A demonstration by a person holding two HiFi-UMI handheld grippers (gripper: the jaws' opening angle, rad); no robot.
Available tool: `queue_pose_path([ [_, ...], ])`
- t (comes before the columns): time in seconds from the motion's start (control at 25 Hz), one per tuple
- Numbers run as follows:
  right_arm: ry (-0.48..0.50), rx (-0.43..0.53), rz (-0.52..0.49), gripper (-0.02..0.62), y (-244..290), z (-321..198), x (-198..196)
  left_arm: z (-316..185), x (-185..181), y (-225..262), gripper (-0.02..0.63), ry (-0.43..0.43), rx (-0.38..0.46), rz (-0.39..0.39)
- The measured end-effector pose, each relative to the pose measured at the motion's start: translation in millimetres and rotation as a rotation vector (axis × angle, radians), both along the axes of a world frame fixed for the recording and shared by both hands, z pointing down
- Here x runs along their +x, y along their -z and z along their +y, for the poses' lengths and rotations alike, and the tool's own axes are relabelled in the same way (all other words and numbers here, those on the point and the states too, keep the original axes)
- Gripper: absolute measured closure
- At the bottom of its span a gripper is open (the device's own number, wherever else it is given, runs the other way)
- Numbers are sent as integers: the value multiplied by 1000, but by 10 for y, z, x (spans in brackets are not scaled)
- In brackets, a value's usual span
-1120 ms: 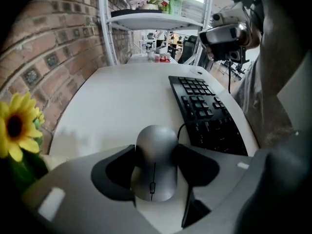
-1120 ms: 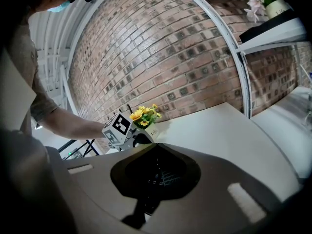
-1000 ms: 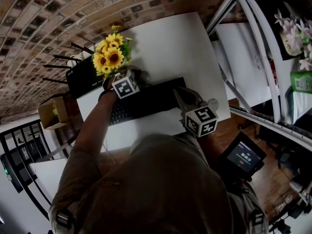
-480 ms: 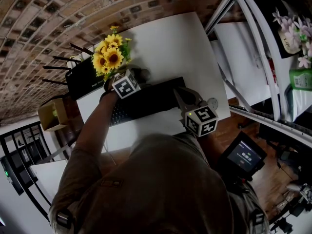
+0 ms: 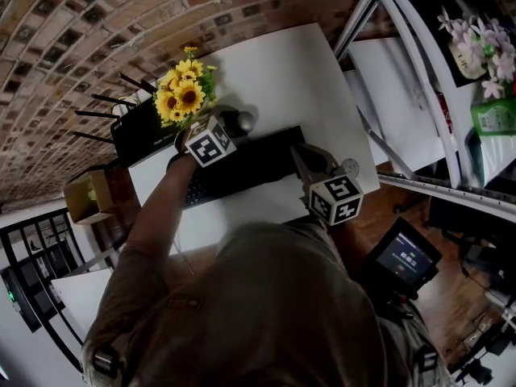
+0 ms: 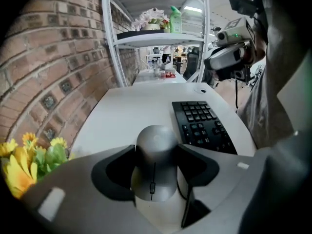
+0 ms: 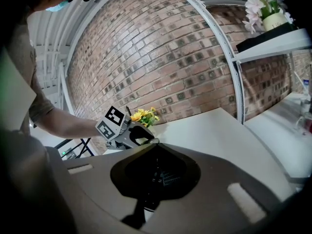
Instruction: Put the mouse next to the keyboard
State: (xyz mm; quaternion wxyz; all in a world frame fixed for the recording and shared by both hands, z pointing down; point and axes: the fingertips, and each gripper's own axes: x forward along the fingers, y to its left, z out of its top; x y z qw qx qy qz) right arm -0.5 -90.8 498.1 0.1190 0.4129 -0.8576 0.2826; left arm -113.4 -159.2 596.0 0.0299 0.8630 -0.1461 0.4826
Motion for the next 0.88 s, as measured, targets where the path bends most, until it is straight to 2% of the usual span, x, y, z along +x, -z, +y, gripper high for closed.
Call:
queue_pose_path([
  [0.28, -86, 45, 23, 586, 164, 231, 132, 149, 251, 345, 336, -51, 54, 92],
  [0.6, -214, 87, 43, 586, 273, 500, 512, 414, 697, 570, 336, -138, 91, 184],
  [0.88, -241, 121, 25, 584, 324, 525, 908, 525, 1167, 606, 336, -207, 94, 156],
])
